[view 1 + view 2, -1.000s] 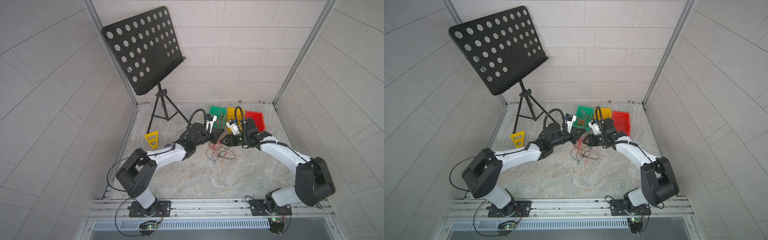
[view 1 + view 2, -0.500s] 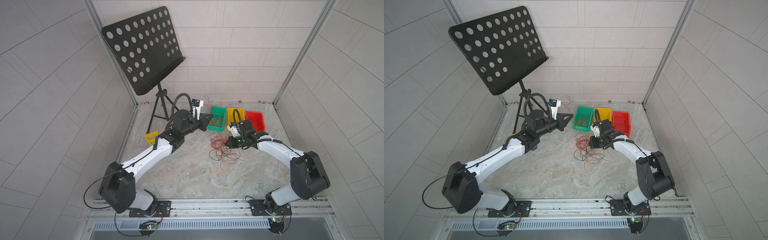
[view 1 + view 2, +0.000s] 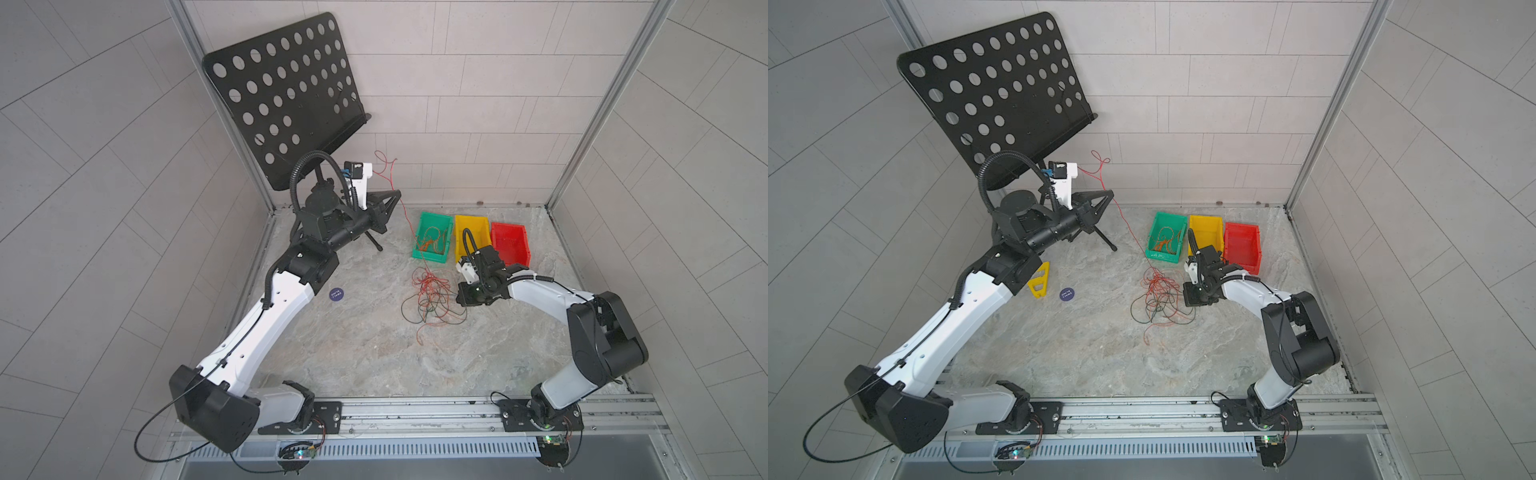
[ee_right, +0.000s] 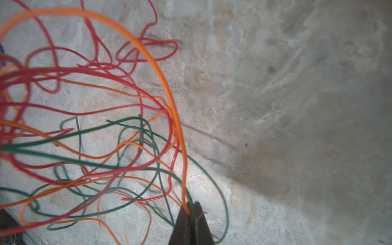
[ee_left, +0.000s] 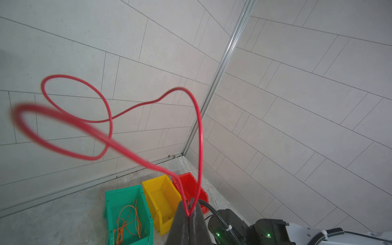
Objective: Untangle and sort cables by color
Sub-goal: Untie the cable.
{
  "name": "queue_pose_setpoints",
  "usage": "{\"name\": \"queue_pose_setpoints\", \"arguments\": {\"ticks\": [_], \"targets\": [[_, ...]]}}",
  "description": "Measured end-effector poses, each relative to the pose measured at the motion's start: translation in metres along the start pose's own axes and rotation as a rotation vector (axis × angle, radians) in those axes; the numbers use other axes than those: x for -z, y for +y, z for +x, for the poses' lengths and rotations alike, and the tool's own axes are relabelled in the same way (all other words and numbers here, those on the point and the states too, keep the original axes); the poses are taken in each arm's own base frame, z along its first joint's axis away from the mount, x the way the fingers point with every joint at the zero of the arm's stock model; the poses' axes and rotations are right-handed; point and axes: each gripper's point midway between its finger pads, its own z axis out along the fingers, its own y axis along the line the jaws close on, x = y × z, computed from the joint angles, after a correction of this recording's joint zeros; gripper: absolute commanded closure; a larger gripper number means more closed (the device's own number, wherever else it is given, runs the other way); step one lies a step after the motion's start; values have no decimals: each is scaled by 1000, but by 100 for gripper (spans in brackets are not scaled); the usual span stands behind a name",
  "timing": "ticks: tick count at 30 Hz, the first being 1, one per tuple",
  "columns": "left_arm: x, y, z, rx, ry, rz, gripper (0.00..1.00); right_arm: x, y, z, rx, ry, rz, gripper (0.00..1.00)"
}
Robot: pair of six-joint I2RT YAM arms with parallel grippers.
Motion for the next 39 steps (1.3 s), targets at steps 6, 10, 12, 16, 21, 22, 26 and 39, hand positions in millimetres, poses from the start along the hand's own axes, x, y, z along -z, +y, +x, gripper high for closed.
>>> {"name": "queue_pose_setpoints", "arguments": {"ticks": [6, 10, 12, 16, 21, 22, 26, 39], "targets": [[6, -20, -37, -28, -67, 45, 100, 5, -2, -1, 13, -9, 3, 59], [6, -24, -32, -4, -72, 87, 100, 37, 16, -16, 89, -109, -57, 37], [3, -20, -19, 21, -50, 96, 100, 65, 33, -29, 146, -208, -105, 30], [-1, -10, 7, 68, 0, 89, 100, 104, 69, -47, 268, -365, -189, 21], [-1, -10, 8, 71, 0, 92, 100, 106, 128, -56, 448, -405, -295, 19], [-1, -10, 8, 71, -1, 92, 100, 103, 136, -59, 465, -403, -314, 20], [-1, -9, 7, 72, -3, 87, 100, 71, 160, -74, 480, -375, -387, 23], [2, 0, -5, 41, -10, 27, 100, -30, 168, -73, 399, -220, -435, 100]]}}
